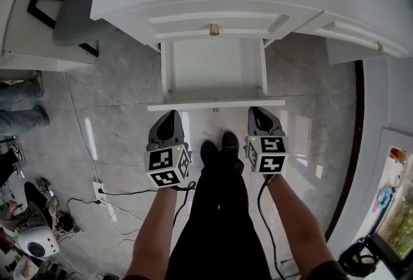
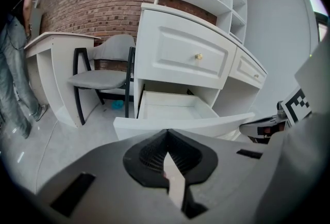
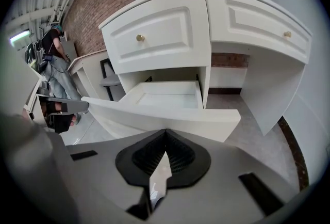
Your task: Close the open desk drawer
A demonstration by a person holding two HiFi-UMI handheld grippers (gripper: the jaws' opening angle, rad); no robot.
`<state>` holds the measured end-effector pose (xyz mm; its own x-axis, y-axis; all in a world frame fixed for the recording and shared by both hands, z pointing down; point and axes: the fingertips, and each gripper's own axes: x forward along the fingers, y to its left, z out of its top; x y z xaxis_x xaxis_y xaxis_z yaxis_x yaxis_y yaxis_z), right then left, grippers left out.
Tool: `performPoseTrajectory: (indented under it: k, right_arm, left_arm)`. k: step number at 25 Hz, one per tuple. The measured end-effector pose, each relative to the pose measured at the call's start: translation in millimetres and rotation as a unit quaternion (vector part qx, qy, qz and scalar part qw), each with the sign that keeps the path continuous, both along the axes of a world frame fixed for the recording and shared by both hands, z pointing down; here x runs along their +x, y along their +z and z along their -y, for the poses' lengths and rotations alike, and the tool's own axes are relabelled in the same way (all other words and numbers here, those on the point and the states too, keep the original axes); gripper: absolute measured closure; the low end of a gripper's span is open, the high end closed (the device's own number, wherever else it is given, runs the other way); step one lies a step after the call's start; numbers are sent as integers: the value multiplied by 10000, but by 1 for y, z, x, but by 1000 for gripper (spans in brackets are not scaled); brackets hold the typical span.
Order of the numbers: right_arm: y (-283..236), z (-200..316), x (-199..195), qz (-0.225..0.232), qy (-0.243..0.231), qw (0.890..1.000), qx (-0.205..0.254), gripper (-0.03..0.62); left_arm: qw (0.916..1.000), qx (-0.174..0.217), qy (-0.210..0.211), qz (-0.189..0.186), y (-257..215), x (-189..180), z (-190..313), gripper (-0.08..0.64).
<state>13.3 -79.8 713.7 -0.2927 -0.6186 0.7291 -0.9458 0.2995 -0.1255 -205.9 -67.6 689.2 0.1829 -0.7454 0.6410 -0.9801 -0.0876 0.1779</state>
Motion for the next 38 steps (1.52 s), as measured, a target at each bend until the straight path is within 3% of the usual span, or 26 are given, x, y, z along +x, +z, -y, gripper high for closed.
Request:
performPoseTrajectory:
  k: [15, 38]
  right_arm:
    - [-1, 77, -5, -47, -149, 9996, 244, 588]
    - [-2, 168, -11, -28, 32, 9985, 543, 588]
  left_arm:
    - [9997, 230, -60, 64, -1, -5, 77, 551]
    - [9984, 572, -32, -31, -2, -11, 169, 551]
